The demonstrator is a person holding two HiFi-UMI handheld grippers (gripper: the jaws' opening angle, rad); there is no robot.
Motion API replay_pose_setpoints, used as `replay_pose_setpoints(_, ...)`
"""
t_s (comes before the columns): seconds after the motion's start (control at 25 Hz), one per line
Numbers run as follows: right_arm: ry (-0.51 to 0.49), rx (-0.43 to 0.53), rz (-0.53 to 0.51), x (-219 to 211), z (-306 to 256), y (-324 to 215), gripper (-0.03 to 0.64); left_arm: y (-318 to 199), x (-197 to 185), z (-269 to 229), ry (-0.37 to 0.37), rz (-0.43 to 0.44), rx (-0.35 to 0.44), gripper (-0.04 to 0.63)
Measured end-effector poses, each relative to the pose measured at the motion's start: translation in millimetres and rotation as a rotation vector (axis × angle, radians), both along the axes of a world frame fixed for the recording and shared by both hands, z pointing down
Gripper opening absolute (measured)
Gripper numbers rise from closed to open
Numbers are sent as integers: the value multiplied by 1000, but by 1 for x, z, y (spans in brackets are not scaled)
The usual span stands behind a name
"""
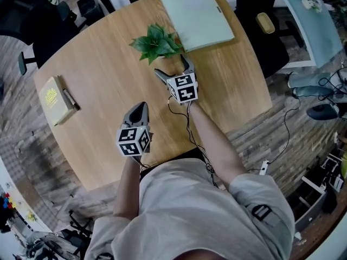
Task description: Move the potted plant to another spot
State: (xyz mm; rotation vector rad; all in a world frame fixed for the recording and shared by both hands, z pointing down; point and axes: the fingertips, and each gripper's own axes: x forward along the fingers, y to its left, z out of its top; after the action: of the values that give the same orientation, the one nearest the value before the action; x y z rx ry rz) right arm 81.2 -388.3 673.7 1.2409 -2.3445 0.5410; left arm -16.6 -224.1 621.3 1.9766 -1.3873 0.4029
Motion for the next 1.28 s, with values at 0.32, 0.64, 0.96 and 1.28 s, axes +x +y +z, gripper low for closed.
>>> replay_pose_setpoints(0.32, 42, -30, -4, -2, -5, 61, 268, 11, -15, -5, 3, -1, 4, 12)
replay_pose_setpoints(0.64, 69, -25, -10, -1, -25, 104, 67, 22, -25, -13, -13, 20, 15, 12)
replay_pose_setpoints(0.96, 51, -30, 3, -4, -39, 128, 5, 23, -31, -25, -14, 45, 46, 12)
replay_pose_setpoints(1.28, 22, -28, 27, -5, -67, 144, 5, 22, -34, -49, 26, 60, 107, 12)
